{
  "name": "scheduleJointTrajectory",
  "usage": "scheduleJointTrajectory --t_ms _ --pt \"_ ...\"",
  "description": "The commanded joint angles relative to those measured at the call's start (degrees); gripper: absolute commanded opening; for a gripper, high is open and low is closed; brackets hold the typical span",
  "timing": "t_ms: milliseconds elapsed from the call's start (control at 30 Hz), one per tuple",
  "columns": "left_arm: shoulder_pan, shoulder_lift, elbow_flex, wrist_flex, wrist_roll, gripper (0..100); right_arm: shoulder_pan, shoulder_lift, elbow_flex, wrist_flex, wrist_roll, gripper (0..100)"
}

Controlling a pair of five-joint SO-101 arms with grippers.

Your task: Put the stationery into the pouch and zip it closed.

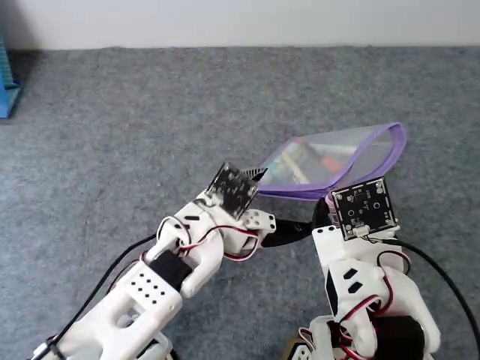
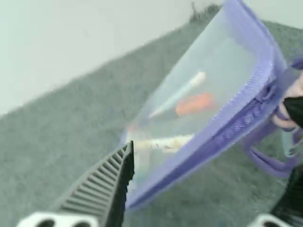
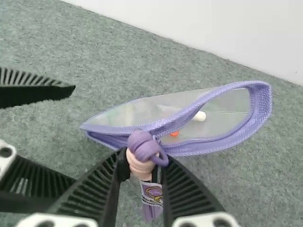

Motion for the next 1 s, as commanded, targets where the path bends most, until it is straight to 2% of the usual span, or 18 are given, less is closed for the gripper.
scheduleJointTrajectory --t_ms 0,100,367,600,767,967 --pt "0.0 -3.0 0.3 -6.8 -3.3 45 0.0 0.7 -4.7 -1.0 0.6 0.8" --pt "0.0 -2.6 0.6 -10.6 -6.1 45 -0.1 0.7 -4.7 -1.0 0.6 0.8" --pt "5.1 2.8 4.3 -25.1 -12.0 30 -0.2 0.7 -4.7 -1.0 0.6 0.8" --pt "6.5 10.7 4.3 -34.6 -12.9 29 -0.7 0.8 -5.9 -1.4 0.6 0.8" --pt "8.4 15.1 4.3 -40.1 -15.0 29 -5.7 0.8 -7.0 -0.9 0.6 0.8" --pt "10.3 16.5 4.4 -42.0 -16.0 29 -6.0 0.8 -6.9 -0.9 2.0 0.8"
